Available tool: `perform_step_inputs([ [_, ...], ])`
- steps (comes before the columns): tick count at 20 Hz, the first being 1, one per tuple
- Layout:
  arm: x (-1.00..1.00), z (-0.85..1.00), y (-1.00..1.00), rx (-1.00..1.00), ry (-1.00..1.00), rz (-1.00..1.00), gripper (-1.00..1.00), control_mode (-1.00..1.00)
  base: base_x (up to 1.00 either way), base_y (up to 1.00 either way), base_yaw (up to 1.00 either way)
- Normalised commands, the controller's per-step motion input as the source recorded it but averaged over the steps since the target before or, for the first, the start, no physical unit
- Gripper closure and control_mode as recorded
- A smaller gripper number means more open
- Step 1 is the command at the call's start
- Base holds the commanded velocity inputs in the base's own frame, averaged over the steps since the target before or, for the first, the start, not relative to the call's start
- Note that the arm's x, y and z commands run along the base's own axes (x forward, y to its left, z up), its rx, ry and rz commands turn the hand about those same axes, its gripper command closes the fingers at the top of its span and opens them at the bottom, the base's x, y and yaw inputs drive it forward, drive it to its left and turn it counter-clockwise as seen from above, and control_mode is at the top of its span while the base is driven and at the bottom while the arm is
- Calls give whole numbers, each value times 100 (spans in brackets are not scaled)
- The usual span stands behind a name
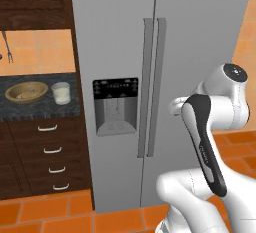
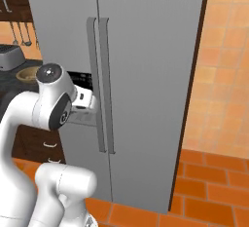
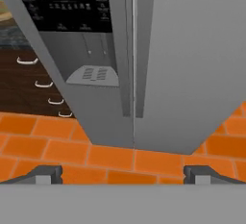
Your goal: Grab a lemon wedge from the fridge and one ice cube from the ice bowl, and put them in the glass of lemonade.
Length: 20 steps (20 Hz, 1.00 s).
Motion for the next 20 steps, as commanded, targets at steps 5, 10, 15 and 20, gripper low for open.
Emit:
perform_step_inputs([
  [5, 25, 0, -2, 0, -26, 0, -100, -100, 0, 0, 0],
  [10, 33, 1, -4, 0, -13, 0, -100, -100, 0, 0, 0],
  [15, 23, 9, -5, 0, -3, 0, -100, -100, 0, 0, 0],
  [20, 27, 8, 0, 0, -1, -1, -100, -100, 0, 0, 0],
])
